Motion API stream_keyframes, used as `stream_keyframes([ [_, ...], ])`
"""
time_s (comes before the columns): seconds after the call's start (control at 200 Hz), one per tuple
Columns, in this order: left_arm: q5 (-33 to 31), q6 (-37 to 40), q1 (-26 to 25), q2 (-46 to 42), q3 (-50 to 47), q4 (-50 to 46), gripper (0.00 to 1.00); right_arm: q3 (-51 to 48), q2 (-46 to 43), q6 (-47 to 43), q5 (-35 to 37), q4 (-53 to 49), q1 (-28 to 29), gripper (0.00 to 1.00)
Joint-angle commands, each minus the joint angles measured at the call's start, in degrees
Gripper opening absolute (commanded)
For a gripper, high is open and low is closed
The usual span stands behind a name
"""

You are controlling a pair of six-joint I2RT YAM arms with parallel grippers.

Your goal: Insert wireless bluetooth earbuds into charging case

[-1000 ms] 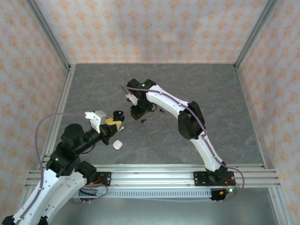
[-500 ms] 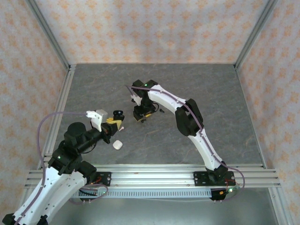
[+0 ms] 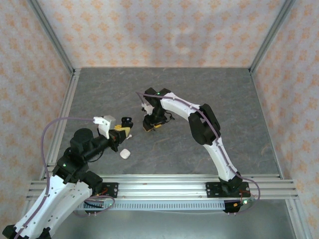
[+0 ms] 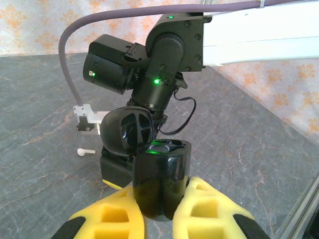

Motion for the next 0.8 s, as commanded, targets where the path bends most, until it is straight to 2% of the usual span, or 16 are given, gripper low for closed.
stream_keyframes([
  [0.0, -0.7, -0.9, 0.3, -0.2, -0.4, 1.9, 0.0, -4.5, -2.0, 2.8, -3.3, -2.3, 0.8, 0.56],
  [0.33, -1.1, -0.8, 0.3, -0.4, -0.5, 1.5, 0.0, -6.2, -3.9, 6.4, -2.7, -1.6, 1.3, 0.55],
  [0.791, -1.3, 0.3, 0.3, -1.3, -0.7, 0.0, 0.0, -3.4, -4.8, 9.3, -1.7, -3.7, 1.9, 0.54],
])
